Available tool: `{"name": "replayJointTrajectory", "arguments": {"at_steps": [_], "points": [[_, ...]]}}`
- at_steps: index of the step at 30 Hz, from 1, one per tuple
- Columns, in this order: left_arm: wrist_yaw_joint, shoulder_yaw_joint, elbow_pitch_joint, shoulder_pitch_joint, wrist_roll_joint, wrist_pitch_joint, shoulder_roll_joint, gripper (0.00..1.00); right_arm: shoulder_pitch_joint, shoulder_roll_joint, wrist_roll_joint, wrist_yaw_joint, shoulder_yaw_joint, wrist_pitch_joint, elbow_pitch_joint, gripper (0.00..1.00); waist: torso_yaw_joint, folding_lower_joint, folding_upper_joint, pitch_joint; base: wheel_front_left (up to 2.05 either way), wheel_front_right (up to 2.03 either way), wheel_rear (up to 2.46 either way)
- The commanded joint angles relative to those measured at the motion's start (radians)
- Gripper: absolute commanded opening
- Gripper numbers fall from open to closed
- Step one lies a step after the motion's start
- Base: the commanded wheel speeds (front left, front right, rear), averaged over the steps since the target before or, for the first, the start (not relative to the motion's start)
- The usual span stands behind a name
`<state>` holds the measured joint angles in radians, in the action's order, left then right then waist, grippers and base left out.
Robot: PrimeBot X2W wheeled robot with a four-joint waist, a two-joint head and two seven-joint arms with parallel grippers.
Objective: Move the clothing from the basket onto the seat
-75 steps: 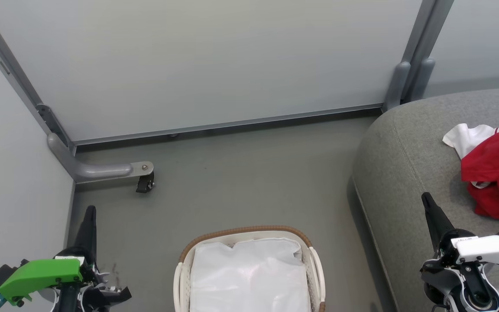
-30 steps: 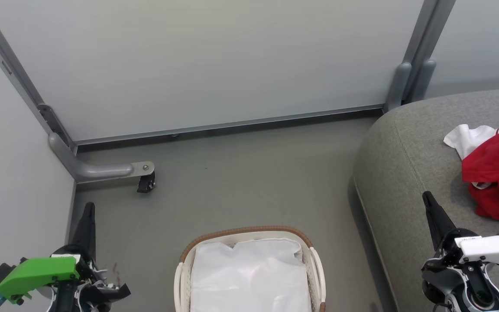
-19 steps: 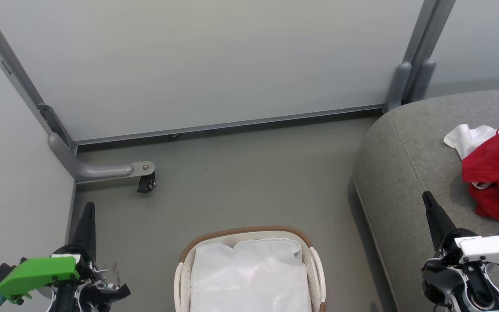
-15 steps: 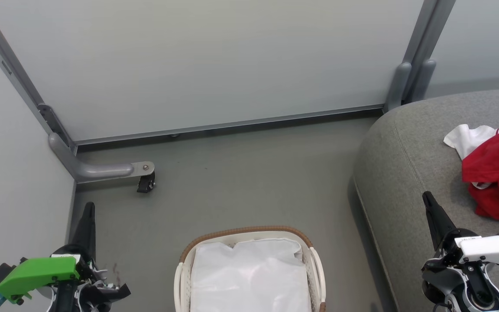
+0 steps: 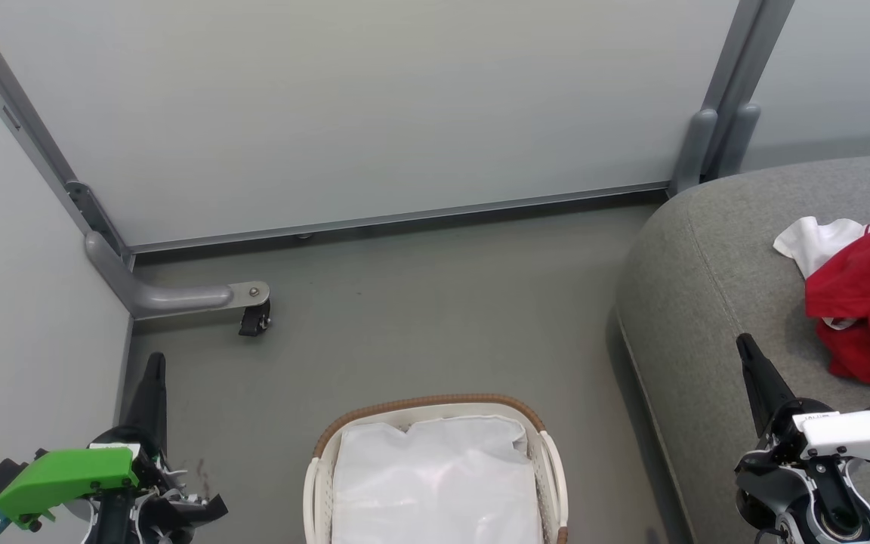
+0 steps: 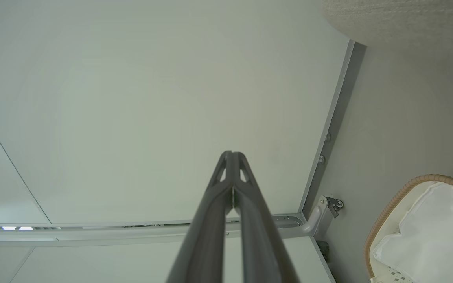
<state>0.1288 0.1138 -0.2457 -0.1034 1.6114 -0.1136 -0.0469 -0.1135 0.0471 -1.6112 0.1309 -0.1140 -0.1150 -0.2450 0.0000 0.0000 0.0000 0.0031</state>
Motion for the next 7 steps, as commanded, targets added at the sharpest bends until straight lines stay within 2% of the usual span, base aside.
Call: {"name": "replayJointTrajectory", "arguments": {"at_steps": [1,7], "points": [[0.005,0.002,0.002,-0.011,0.003,-0.004,-0.006,0.0,0.011,0.006,-0.003,0.0,-0.002,-0.002,0.003,0.0,0.0,0.0,0.0,0.0,0.0,0.0,0.0],[0.005,0.002,0.002,-0.011,0.003,-0.004,-0.006,0.0,0.011,0.006,-0.003,0.0,-0.002,-0.002,0.003,0.0,0.0,0.0,0.0,0.0,0.0,0.0,0.0]]}}
